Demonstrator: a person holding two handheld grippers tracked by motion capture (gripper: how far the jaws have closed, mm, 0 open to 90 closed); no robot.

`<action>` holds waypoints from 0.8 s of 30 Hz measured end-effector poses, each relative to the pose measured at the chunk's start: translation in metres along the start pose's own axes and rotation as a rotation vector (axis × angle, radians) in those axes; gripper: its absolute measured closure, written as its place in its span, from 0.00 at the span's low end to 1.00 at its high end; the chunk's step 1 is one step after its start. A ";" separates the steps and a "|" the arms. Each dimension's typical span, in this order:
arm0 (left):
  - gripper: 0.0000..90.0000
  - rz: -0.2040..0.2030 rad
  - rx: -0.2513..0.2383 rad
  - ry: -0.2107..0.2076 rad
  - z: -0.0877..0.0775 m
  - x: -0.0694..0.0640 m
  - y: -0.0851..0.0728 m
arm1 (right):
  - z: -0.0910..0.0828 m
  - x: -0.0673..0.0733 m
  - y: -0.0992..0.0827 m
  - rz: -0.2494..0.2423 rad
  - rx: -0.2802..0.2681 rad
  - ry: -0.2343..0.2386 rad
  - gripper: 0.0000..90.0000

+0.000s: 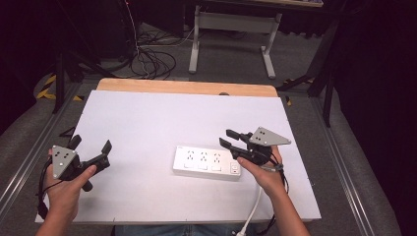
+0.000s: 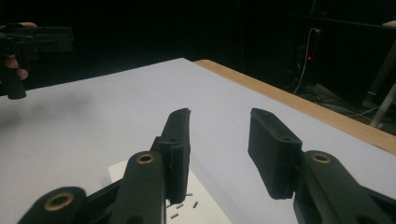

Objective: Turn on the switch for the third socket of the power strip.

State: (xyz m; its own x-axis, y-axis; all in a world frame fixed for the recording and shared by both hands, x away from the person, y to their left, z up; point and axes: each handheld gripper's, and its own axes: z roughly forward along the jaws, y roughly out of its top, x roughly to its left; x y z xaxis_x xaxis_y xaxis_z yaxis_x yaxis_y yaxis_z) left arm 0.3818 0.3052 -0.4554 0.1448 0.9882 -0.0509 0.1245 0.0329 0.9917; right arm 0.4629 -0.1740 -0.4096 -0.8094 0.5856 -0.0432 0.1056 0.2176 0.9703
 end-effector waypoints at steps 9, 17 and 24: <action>0.06 0.001 0.003 0.000 0.000 0.000 0.000 | -0.006 -0.003 -0.001 0.004 -0.032 -0.022 0.62; 0.06 0.002 0.003 -0.001 0.000 0.000 0.000 | -0.011 -0.008 -0.004 0.015 -0.048 -0.046 0.56; 0.06 0.006 0.003 -0.002 0.000 0.000 0.000 | -0.014 -0.013 -0.006 0.017 -0.071 -0.058 0.48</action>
State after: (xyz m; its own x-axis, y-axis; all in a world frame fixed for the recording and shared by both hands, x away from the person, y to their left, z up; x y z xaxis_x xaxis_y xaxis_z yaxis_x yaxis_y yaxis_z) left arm 0.3815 0.3049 -0.4552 0.1470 0.9881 -0.0454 0.1265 0.0267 0.9916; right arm 0.4649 -0.1937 -0.4116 -0.7731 0.6331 -0.0387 0.0755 0.1524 0.9854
